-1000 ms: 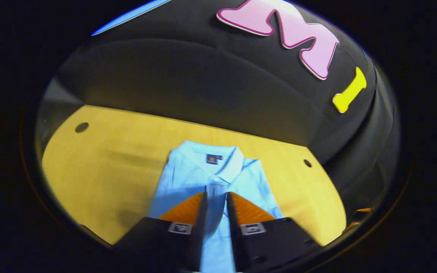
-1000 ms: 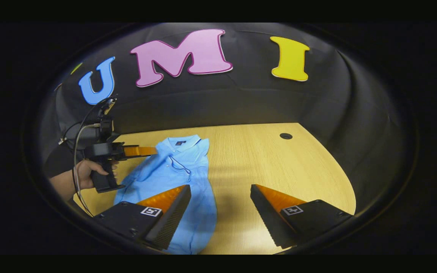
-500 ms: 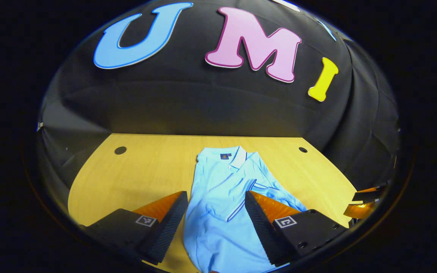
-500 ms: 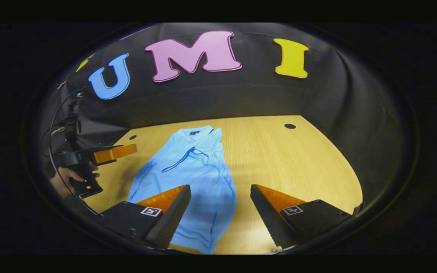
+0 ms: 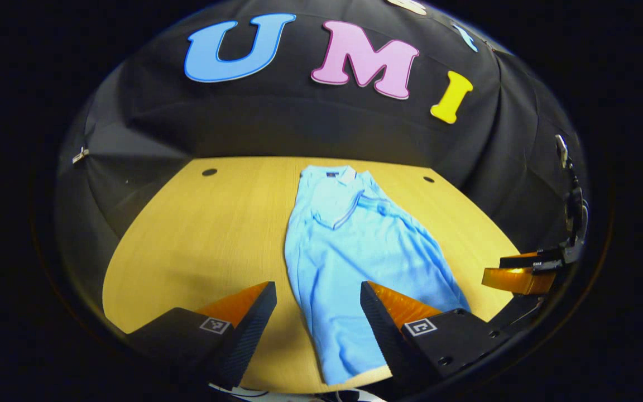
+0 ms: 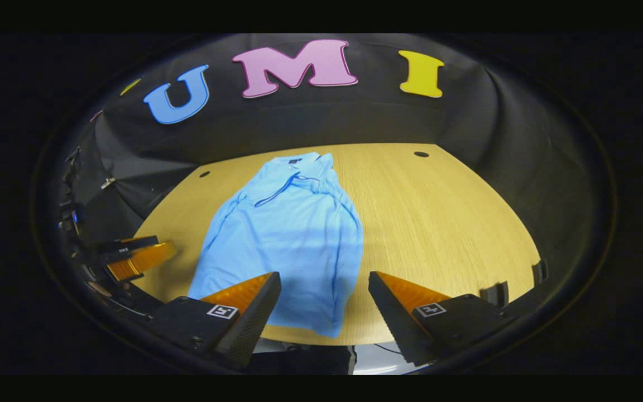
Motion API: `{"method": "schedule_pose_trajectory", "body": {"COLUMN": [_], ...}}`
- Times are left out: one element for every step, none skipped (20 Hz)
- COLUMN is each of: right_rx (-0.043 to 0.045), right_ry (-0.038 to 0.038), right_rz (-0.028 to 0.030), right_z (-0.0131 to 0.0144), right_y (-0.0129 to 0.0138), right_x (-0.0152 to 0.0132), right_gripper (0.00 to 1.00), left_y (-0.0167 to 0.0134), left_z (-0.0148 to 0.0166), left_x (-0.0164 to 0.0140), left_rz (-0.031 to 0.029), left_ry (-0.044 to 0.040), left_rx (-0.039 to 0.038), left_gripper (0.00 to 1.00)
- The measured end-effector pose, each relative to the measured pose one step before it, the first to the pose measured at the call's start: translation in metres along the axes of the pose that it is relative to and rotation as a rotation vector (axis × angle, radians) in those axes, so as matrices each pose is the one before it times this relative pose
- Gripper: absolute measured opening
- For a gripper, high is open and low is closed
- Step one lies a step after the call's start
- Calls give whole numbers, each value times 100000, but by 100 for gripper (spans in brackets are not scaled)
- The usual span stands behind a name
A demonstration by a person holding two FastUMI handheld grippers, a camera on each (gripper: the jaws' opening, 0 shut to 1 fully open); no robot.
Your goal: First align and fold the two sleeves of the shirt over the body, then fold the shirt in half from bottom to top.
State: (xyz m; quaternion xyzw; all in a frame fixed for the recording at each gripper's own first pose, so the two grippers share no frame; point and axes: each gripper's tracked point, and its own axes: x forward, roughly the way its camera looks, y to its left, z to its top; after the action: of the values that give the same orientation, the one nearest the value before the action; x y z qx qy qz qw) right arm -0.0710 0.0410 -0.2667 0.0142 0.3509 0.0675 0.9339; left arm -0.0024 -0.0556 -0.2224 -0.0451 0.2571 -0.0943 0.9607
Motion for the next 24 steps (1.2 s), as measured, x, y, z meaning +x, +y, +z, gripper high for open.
{"method": "schedule_pose_trajectory", "body": {"right_rx": [508, 852, 436, -10, 240, 748, 832, 459, -151, -497, -303, -384, -763, -814, -1682, -1652, -3074, -3016, -2598, -554, -71, -181, -50, 204], "right_ry": [1817, 1533, 1256, 1220, 846, 1209, 1400, 805, 850, 1028, 689, 434, 1078, 1604, -943, 601, -727, 450, -1490, 842, -545, 1321, 401, 657], "right_rz": [-294, -58, -617, -1001, -1445, -810, -222, -924, -463, -469, 56, 392, 98, 378, -451, 600, -542, -435, 265, 1178, 125, 310, 494, 441], "right_z": [-1217, -1079, -920, -776, -703, -698, -634, -434, -244, -334, -323, -126, -364, -479, -79, -10, -70, -208, 315, -235, 129, -71, 285, 19], "right_y": [99, 219, 50, -167, -305, -156, -80, -231, -192, -168, 12, 112, 38, 92, -49, 300, 145, -65, 124, 264, 196, 5, 10, -86], "right_x": [154, 163, 308, 297, 356, 425, 379, 366, 386, 323, 364, 343, 398, 274, 32, -158, 109, 308, -100, 129, -129, 161, 119, 139], "right_gripper": [99, 99, 99, 99, 99, 99, 99, 99, 99, 99, 99, 99, 99, 99, 99, 99, 92, 99, 92, 98, 92, 83, 75, 72], "left_y": [-178, -343, -400, -371, -192, -197, -182, -194, -263, -236, -5, 119, -40, 59, 177, 34, -81, -166, -215, -123, -226, -413, -295, -259], "left_z": [-1646, -1449, -1067, -919, -811, -674, -500, -173, -147, -477, -396, -401, -380, -685, -305, 57, -193, 67, -103, 4, 3, 15, 80, 126], "left_x": [-220, -86, -39, 202, 96, 268, 221, 346, 359, 262, 266, 268, 237, 153, 20, 112, 59, 7, -67, -5, 171, 95, -77, 113], "left_rz": [95, 71, 320, 543, 855, 1003, 632, 449, -281, 275, 1040, 967, 566, 781, 1622, 605, 1096, 201, 35, 231, -370, -916, -1043, -946], "left_ry": [2362, 2220, 1306, 1188, 1124, 1495, 1399, 730, 694, 1409, 1554, 1191, 1444, 1704, -679, -359, 698, -324, 54, 156, 336, 331, -12, 82], "left_rx": [44, -263, -312, -93, 89, -40, -428, -688, -753, -124, 583, 785, 582, 326, 1346, 2150, 2204, 1123, -798, -390, 329, 828, 1018, 463], "left_gripper": [97, 97, 98, 97, 97, 97, 97, 97, 97, 98, 97, 97, 98, 97, 97, 99, 97, 97, 98, 94, 87, 85, 76, 71]}}
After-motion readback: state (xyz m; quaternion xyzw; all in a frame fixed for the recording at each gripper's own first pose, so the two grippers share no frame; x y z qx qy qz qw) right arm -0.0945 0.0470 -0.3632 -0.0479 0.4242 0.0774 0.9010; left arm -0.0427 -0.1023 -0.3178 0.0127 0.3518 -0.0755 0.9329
